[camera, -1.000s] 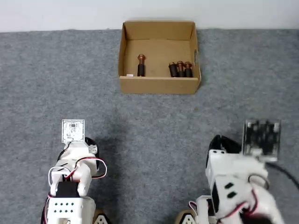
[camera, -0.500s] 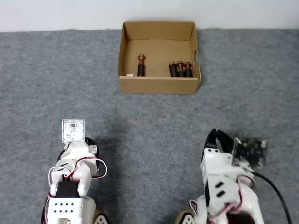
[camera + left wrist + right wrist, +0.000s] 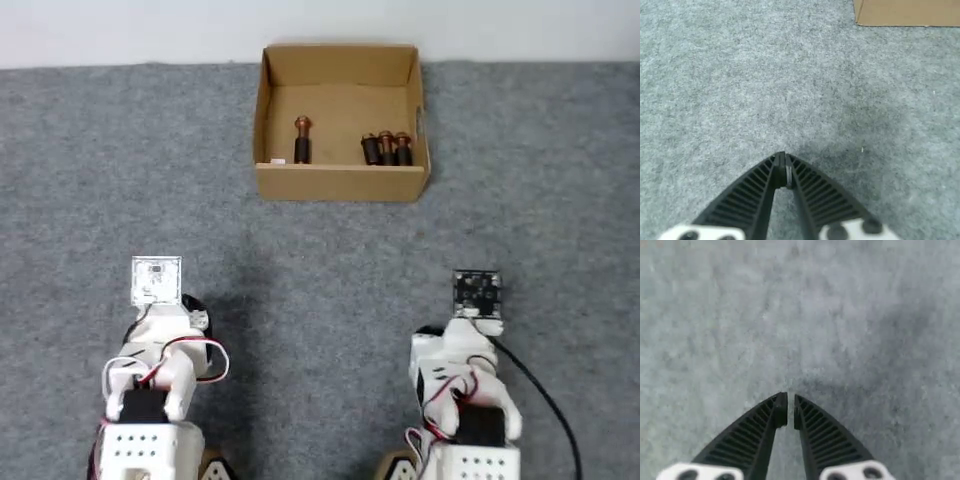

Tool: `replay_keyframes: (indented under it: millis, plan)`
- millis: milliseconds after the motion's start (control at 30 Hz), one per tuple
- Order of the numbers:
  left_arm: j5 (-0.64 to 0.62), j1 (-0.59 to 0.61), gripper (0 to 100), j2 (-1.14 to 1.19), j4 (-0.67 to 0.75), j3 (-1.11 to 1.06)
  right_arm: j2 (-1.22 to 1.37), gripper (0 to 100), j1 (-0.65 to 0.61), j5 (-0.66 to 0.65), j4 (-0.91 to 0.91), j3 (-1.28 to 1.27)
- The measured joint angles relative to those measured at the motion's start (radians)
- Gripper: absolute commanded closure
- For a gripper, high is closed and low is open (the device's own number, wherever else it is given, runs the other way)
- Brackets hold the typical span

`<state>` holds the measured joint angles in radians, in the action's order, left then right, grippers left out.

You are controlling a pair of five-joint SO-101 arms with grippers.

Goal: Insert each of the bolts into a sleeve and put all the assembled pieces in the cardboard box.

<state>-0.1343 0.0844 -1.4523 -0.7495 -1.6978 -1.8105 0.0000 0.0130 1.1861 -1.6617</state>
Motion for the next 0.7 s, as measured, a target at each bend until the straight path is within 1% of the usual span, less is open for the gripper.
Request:
replay_keyframes:
  millis: [200,700]
  plan:
    - [0.000,0.000,99,0.000,0.000,0.000,0.003,98.9,0.000,0.000,0.110,-0.002]
    - [0.000,0.000,99,0.000,0.000,0.000,0.003,98.9,0.000,0.000,0.118,-0.003]
